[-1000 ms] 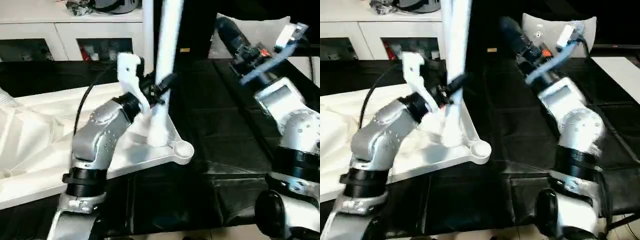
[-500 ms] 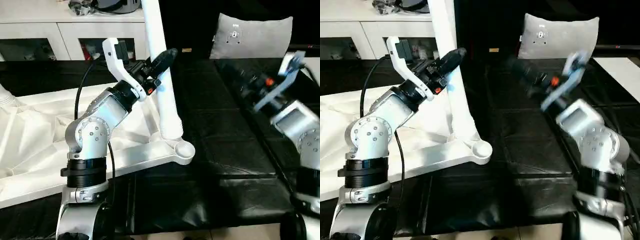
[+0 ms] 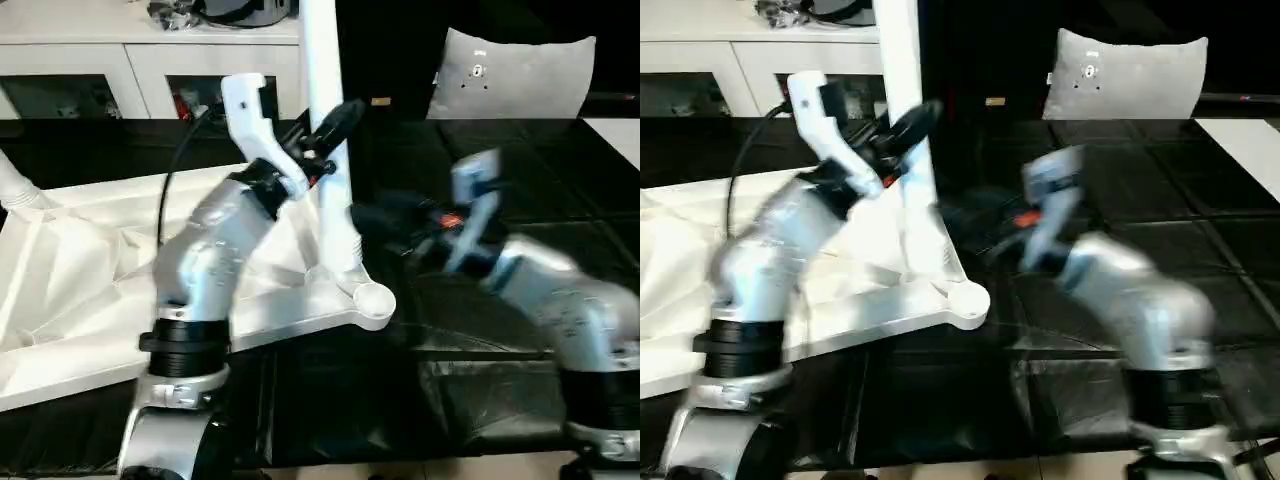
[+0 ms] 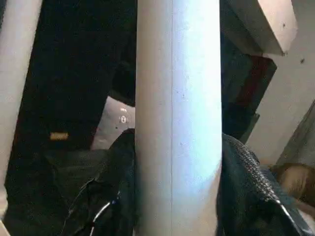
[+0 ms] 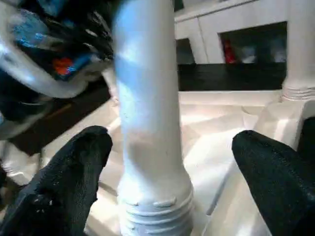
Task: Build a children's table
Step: Insert table leg to table base
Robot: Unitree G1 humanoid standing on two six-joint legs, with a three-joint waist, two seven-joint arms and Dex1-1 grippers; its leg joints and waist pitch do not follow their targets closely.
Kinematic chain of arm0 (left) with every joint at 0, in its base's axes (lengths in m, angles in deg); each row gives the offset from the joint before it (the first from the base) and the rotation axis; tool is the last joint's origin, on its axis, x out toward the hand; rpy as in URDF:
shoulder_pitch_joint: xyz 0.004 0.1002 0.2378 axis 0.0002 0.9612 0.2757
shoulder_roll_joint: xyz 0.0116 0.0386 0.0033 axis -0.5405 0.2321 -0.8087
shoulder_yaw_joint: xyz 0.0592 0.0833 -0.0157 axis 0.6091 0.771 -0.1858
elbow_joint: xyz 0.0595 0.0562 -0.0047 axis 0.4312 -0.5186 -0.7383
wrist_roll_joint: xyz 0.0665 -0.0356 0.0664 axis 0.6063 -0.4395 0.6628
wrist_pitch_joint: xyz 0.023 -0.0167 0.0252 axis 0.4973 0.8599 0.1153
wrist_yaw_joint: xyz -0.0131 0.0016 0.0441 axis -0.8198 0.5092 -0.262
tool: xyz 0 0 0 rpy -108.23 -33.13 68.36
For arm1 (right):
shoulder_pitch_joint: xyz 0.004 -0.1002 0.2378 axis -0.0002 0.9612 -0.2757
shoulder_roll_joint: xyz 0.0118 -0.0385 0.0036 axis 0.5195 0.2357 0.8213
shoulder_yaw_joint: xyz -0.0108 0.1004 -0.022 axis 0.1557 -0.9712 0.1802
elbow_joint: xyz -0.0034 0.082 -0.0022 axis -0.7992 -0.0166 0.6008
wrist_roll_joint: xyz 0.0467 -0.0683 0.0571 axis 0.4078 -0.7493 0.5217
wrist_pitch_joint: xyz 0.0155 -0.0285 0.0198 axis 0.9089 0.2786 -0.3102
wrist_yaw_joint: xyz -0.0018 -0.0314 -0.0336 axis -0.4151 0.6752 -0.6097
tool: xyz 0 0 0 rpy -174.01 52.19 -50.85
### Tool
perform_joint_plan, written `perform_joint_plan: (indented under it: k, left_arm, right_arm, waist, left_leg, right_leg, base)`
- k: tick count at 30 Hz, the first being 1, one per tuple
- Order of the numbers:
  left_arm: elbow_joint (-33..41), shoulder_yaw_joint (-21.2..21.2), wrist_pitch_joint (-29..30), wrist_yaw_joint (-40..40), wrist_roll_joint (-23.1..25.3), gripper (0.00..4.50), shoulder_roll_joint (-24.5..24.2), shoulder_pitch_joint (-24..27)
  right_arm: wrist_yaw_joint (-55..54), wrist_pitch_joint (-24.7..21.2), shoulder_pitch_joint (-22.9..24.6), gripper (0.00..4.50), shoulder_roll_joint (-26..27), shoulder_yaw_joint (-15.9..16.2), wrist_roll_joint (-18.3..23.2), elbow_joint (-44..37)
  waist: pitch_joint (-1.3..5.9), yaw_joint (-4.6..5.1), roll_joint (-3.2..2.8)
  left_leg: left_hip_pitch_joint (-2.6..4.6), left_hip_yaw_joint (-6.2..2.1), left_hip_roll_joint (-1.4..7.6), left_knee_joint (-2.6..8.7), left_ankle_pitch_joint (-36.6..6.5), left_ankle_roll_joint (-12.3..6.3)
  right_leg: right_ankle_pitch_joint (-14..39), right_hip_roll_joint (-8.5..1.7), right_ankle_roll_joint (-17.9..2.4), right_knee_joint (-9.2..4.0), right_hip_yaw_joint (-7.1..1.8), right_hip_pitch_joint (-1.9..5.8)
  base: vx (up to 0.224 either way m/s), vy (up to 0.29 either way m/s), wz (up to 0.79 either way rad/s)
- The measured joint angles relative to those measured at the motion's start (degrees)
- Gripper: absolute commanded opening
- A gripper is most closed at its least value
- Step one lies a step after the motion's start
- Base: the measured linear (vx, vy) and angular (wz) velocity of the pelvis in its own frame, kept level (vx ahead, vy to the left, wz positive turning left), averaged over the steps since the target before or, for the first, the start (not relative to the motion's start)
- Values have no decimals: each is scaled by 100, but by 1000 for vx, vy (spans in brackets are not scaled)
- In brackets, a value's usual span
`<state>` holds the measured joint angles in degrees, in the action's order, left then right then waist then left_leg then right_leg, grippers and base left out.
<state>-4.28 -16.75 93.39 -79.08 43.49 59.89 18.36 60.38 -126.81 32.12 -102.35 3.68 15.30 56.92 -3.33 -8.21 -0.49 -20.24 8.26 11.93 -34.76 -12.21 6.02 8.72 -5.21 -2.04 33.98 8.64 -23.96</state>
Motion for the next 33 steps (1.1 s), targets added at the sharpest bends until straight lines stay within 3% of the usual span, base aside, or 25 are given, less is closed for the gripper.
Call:
perform_joint_plan:
  k: [4,17,22,33]
  left_arm:
    - [-6,292,-168,-133,229,182,-76,0]
    - [-31,347,-501,30,571,182,-43,9]
    - [-101,388,-701,448,820,182,232,5]
    - [-150,526,-892,453,1092,182,214,5]
  right_arm:
    - [-22,167,-20,442,24,49,-114,111]
    - [-117,370,-64,442,324,111,-358,251]
    - [-672,498,-261,392,1009,295,-594,653]
    - [-999,677,-353,313,1214,360,-986,840]
  waist:
    - [1,-1,-1]
    - [1,12,-3]
    - [2,35,-4]
    - [3,25,-5]
  left_leg:
    - [-4,-1,0,0,-1,-3]
    - [-1,-1,1,1,-1,-1]
    - [-3,-1,2,3,-2,3]
    - [0,-1,2,3,-16,26]
  right_leg:
    - [0,-2,2,-4,-1,0]
    - [-1,-1,2,-1,-1,-1]
    - [-1,-1,2,-2,-2,-3]
    - [-1,-2,3,-1,-3,0]
  base:
    - [0,0,0]
    - [0,0,0]
    - [0,0,0]
    - [0,0,0]
